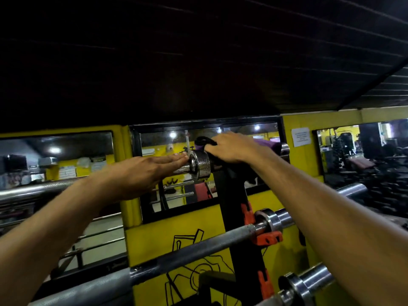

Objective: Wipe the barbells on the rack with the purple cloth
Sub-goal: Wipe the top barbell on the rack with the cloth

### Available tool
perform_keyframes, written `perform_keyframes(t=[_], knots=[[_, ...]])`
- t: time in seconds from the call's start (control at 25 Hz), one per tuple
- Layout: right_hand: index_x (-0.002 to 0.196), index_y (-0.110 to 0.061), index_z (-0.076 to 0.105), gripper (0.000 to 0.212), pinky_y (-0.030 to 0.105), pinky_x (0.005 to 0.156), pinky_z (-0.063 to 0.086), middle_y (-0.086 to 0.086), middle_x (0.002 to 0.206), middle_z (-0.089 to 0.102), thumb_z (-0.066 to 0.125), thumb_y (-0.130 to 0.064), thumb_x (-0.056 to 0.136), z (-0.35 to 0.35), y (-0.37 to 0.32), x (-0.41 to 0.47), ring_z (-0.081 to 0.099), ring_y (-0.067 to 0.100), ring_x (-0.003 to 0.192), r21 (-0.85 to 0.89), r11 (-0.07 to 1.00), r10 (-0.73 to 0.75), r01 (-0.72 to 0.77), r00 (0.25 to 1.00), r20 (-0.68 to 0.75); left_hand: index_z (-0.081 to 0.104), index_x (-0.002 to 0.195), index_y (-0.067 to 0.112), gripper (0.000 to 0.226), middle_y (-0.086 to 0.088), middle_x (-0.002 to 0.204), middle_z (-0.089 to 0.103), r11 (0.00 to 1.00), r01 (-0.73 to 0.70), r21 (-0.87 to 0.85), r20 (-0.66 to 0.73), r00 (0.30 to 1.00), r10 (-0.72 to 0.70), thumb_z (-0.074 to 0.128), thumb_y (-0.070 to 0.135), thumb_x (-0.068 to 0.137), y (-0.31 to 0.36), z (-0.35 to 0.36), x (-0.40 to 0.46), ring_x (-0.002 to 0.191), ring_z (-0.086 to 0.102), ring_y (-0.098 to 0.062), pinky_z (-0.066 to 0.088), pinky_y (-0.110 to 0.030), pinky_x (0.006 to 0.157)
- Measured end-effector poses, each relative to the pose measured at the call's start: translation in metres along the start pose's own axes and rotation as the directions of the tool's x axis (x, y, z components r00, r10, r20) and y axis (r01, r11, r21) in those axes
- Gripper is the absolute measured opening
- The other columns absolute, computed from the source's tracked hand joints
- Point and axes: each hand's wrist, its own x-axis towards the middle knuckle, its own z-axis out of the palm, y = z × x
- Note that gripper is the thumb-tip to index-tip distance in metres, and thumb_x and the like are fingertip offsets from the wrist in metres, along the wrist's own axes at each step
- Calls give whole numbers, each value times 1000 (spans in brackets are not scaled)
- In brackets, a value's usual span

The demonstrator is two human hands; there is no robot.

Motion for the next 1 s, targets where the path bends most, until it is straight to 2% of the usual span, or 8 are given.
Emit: perform_keyframes(t=[0.12, 0.24, 0.36, 0.44, 0.52, 0.6, 0.76, 1.0], knots=[[121, -17, 59, 43, 43, 99, 42, 6, 113, 67, 37, -46, 99, 49, -6, -49, 60, 27, 110, -30, 999, -34, 23, 899, -436, -12, 151, 47, 77, 27, 154, -15, 999, -5, -32, -84, 996, 2, 33, 7, 104, 2, 5, -3, 146, 25, -11, 26, -21, 108], [140, -12, 52, 61, 42, 117, 26, 6, 137, 60, 38, -46, 91, 80, -1, -77, 49, 22, 131, -2, 993, -97, 117, 812, -576, -8, 153, 48, 70, 30, 152, -13, 998, -6, -61, -124, 992, -2, 31, 13, 107, 0, 7, -1, 143, 28, -8, 25, -19, 106], [121, -17, 58, 38, 36, 94, 42, 2, 106, 65, 41, -42, 98, 48, -5, -50, 59, 20, 101, 21, 992, -98, 121, 884, -458, -5, 154, 46, 74, 30, 152, -10, 998, -20, -53, -124, 992, 13, 35, 8, 105, 0, 9, 2, 142, 30, -7, 27, -17, 106], [102, -20, 56, 23, 28, 65, 38, -3, 82, 56, 44, -38, 103, 7, -10, -13, 53, 13, 73, 168, 983, -47, 68, 991, -126, -4, 154, 45, 75, 28, 155, -8, 998, -28, -52, -114, 993, 22, 35, 6, 103, -1, 7, 1, 144, 31, -10, 34, -26, 111], [86, -18, 57, 27, 27, 58, 36, -3, 77, 54, 48, -37, 102, -18, -11, 10, 51, 12, 68, 299, 953, 2, -40, 992, 126, -4, 154, 46, 77, 28, 156, -7, 998, -30, -51, -97, 995, 25, 35, 4, 102, 0, 5, 0, 146, 28, -12, 37, -31, 114], [81, -20, 57, 28, 28, 60, 37, -2, 77, 56, 49, -38, 101, -12, -10, 8, 55, 17, 73, 289, 956, 31, -51, 997, 73, -3, 153, 46, 74, 28, 156, -6, 998, -34, -49, -114, 993, 28, 35, 7, 103, -1, 6, -1, 147, 27, -12, 33, -31, 114], [110, -8, 59, 27, 27, 76, 35, 1, 92, 56, 48, -31, 102, 67, -24, -48, 49, 16, 86, 473, 869, 149, 149, 832, -535, -1, 153, 47, 71, 27, 156, -2, 998, -19, -60, -109, 994, 12, 38, 10, 105, -1, 9, -1, 138, 44, -15, 43, -35, 110], [127, -18, 52, 22, 13, 43, 36, -9, 67, 49, 44, -17, 107, 84, -39, -114, 49, 0, 47, 800, 538, 235, 265, 864, -444, 7, 153, 45, 58, 27, 151, 6, 997, -29, -71, -91, 996, 23, 37, 23, 107, 4, 1, -3, 141, 40, -16, 32, -35, 115]])
